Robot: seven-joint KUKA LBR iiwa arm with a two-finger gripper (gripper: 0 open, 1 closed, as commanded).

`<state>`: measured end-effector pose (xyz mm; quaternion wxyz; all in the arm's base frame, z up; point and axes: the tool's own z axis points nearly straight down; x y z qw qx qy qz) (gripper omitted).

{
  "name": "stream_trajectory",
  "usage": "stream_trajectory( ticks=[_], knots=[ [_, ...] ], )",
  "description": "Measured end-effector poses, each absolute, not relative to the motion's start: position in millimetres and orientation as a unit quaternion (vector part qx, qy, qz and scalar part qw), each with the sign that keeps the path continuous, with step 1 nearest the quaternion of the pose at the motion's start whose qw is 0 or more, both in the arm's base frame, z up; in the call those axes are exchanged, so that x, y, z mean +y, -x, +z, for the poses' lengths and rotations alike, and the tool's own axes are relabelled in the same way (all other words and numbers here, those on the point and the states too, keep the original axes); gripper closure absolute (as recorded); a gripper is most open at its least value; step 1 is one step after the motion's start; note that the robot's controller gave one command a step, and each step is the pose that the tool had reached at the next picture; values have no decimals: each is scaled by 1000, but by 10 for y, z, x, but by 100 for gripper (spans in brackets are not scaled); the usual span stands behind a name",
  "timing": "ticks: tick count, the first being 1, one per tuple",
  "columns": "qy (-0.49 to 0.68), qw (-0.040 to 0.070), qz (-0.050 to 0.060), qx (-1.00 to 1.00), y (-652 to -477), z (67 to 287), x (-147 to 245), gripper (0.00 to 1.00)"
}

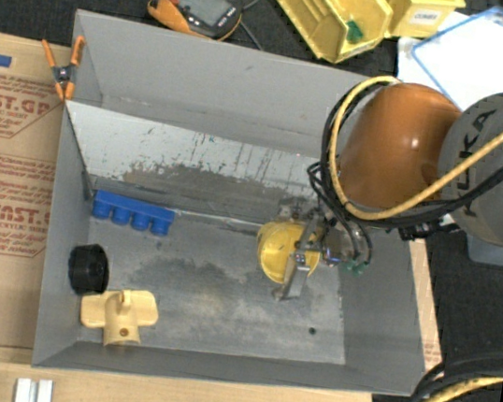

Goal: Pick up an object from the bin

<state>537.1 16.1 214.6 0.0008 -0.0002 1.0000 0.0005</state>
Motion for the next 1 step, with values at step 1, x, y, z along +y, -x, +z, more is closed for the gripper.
stream_trajectory(
  ticks=[1],
  knots=[
    [0, 1, 1, 1000, -5371, 2146, 161, 0]
  ],
)
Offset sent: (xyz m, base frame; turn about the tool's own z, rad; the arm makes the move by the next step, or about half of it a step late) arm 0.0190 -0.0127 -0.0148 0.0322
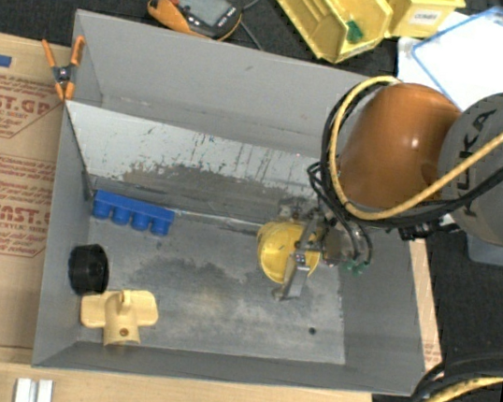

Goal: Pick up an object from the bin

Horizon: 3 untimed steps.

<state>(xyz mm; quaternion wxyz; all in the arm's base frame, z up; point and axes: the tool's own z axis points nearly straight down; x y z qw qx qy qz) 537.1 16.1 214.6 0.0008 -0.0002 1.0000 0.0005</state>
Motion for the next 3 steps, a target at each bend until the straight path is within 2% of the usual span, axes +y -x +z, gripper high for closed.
stream_trajectory(
  ticks=[1, 2, 3],
  knots=[
    [-15, 2, 1, 1000, -5572, 1985, 42, 0],
    [-11, 2, 1, 1000, -5536, 1941, 7, 0],
    [63, 9, 1, 998, -5743, 2767, 221, 0]
  ],
)
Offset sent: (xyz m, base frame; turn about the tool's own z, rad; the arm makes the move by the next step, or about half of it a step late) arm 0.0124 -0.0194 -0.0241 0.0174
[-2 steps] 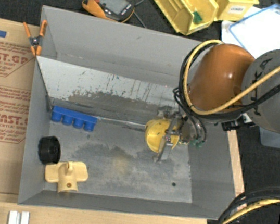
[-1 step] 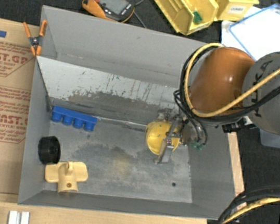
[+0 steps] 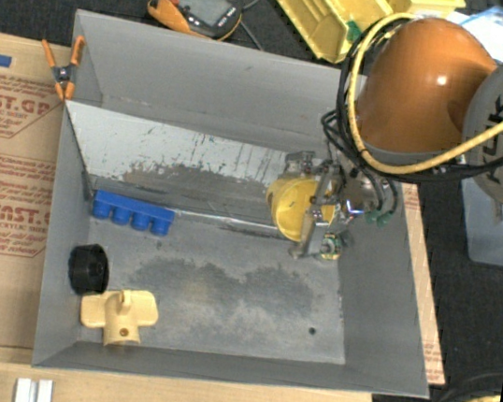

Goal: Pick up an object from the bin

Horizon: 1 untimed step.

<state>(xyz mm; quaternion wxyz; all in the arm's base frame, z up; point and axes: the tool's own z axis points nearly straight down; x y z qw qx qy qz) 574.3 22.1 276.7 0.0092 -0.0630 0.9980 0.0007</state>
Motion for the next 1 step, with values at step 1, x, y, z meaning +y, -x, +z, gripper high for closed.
stream_trajectory(
  ticks=[1],
  knots=[
    [11, -6, 1, 1000, -5671, 1960, 5, 0]
  ],
)
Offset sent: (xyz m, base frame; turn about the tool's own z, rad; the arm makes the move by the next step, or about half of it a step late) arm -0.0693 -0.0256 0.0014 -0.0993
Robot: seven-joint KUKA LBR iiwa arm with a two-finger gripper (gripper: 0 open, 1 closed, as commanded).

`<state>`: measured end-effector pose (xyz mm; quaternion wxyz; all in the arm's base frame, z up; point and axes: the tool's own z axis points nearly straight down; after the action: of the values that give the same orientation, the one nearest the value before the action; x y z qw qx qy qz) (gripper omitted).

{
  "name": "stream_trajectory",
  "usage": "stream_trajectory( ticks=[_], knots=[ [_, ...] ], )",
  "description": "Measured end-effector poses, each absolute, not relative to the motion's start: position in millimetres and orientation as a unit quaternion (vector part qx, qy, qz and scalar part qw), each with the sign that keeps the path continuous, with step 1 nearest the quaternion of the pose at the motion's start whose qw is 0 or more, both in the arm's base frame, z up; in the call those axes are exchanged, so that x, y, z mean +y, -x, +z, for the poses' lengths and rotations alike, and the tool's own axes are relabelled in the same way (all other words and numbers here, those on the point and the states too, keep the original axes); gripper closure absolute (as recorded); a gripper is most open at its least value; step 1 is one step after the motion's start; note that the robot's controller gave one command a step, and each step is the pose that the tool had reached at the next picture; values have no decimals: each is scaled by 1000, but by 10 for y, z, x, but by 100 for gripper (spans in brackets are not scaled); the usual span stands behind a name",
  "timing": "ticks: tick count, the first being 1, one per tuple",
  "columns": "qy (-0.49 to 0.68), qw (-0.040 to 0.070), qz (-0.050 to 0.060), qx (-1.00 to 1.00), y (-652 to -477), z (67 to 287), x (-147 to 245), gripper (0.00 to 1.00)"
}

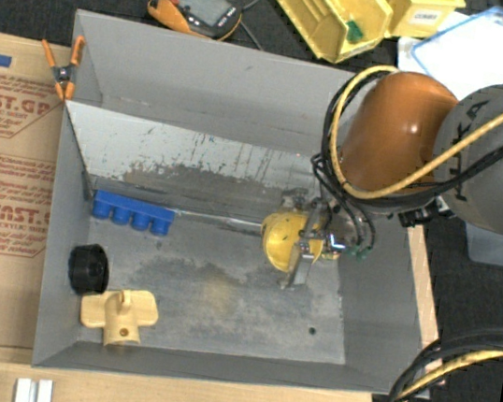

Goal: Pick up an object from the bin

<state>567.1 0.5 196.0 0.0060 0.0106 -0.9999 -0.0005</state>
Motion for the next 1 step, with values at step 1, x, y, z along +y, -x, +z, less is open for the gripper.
stream_trajectory(
  ticks=[1],
  knots=[
    [-113, -10, 0, -994, -5034, 2803, -30, 0]
  ],
)
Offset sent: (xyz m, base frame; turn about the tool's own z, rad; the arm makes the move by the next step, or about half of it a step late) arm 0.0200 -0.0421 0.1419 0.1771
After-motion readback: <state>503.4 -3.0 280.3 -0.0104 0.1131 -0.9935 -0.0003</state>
